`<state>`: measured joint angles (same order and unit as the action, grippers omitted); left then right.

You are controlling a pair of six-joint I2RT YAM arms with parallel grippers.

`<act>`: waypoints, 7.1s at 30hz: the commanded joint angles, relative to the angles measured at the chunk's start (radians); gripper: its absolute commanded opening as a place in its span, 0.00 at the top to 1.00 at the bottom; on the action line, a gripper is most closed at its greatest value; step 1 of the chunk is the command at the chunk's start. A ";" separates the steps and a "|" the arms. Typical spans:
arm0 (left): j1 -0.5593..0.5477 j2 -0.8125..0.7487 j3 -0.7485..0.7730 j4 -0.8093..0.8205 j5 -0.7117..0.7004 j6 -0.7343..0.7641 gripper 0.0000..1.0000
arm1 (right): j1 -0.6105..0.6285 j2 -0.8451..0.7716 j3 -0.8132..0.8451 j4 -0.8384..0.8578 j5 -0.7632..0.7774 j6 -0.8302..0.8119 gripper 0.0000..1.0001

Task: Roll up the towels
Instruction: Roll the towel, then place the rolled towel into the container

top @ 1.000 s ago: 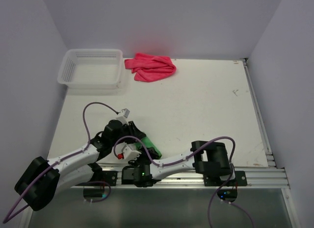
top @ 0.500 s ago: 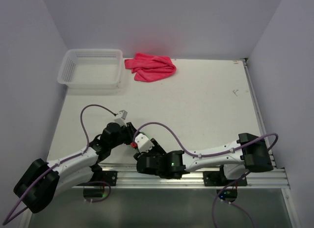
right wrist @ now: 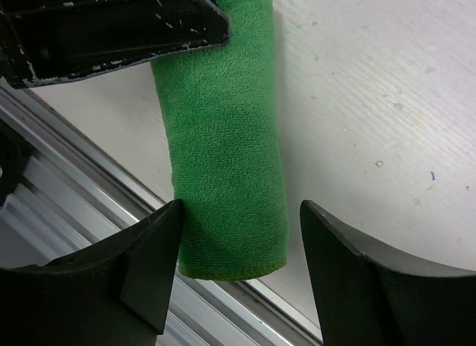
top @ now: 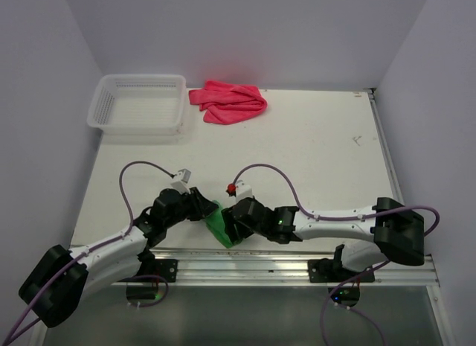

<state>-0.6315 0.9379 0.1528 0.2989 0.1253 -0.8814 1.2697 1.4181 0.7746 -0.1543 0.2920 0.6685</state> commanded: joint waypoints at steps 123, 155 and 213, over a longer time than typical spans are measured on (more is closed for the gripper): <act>0.205 0.269 0.825 -0.857 -0.231 0.278 0.74 | 0.422 -0.179 -0.009 -0.203 0.869 0.247 0.35; 0.624 1.441 2.167 -1.034 -0.365 0.765 0.67 | 0.023 -0.292 -0.193 -0.076 0.460 0.022 0.34; 0.708 1.299 1.980 -0.847 0.031 0.604 0.00 | -0.046 -0.045 -0.126 0.013 0.320 0.005 0.37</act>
<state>0.0666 2.2807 2.1124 -0.5537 0.1135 -0.2878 1.2282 1.3750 0.6067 -0.1429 0.6086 0.6731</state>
